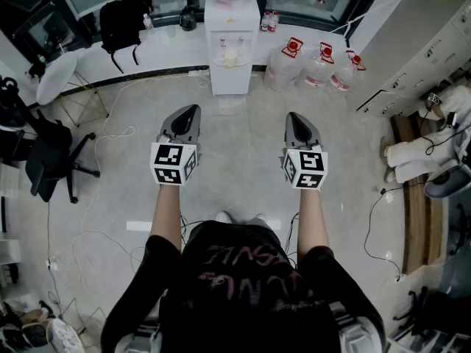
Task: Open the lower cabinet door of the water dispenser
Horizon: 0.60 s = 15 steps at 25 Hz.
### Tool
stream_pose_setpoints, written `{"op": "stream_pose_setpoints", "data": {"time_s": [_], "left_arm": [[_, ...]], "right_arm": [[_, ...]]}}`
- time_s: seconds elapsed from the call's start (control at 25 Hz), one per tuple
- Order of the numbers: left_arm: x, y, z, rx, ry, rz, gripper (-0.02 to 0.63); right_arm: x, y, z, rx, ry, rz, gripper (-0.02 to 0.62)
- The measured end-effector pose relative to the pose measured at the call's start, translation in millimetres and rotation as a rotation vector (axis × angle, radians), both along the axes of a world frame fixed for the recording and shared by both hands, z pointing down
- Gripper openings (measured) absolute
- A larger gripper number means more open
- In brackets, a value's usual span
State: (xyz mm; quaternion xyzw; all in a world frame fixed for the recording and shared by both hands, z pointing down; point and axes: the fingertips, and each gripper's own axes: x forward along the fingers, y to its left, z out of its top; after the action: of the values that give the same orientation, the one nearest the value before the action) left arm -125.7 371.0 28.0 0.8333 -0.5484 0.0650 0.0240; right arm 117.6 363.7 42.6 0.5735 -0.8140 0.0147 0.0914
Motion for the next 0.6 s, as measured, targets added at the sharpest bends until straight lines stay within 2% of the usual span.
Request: {"op": "stream_pose_setpoints", "data": {"time_s": [0.6], "left_arm": [[-10.5,-14.6,14.2,-0.03,0.013,0.02,0.012]], "right_arm": [[-13.6,-12.3,7.1,-0.012,0.031,0.009,0.014]]}}
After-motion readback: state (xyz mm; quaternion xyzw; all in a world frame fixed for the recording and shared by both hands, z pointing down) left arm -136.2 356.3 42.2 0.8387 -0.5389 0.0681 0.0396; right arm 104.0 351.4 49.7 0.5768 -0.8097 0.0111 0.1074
